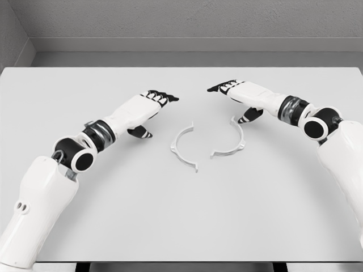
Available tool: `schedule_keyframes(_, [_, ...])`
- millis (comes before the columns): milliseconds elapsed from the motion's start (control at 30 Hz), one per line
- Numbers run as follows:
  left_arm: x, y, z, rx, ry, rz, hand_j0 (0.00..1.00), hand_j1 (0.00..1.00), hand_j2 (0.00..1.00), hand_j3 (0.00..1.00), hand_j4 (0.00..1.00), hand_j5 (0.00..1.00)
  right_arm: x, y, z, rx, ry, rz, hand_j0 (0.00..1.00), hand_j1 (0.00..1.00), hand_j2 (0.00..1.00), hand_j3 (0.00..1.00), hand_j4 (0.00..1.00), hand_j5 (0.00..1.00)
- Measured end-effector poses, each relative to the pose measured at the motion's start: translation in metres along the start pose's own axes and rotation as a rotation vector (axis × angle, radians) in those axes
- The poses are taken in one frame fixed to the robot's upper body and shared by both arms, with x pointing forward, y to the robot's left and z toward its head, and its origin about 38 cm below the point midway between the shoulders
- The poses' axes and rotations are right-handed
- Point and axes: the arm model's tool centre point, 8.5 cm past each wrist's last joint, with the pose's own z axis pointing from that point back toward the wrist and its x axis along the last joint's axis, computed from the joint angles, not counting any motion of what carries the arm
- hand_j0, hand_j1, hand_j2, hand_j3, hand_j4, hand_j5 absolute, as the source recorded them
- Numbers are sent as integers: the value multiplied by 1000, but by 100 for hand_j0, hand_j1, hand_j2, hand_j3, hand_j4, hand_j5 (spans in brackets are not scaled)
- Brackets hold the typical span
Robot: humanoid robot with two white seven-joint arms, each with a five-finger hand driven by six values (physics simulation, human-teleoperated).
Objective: Assemble PVC drainage pipe clamps
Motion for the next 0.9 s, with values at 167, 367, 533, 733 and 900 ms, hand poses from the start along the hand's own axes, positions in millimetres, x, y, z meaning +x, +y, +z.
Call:
schedule_keyframes(167, [0,0,0,-1,1,0,100,100,100,100,100,100,-1,0,0,0,7,-4,100,100,100,100,100,100])
schedule_keyframes(367, [0,-1,0,-1,1,1,100,100,100,100,100,100,-4,-6,0,-10,15,-5,100,100,100,100,100,100])
schedule_keyframes(533, [0,-2,1,-3,1,3,100,100,100,100,100,100,-10,-2,0,-1,32,-20,100,100,100,100,100,100])
schedule_keyframes(733, [0,-4,1,-5,1,5,100,100,100,100,100,100,-10,1,-2,5,33,-27,100,100,100,100,100,100])
schedule_keyframes(900, [1,-5,2,-8,0,6,100,100,100,100,100,100,-7,2,-5,5,24,-29,100,100,100,100,100,100])
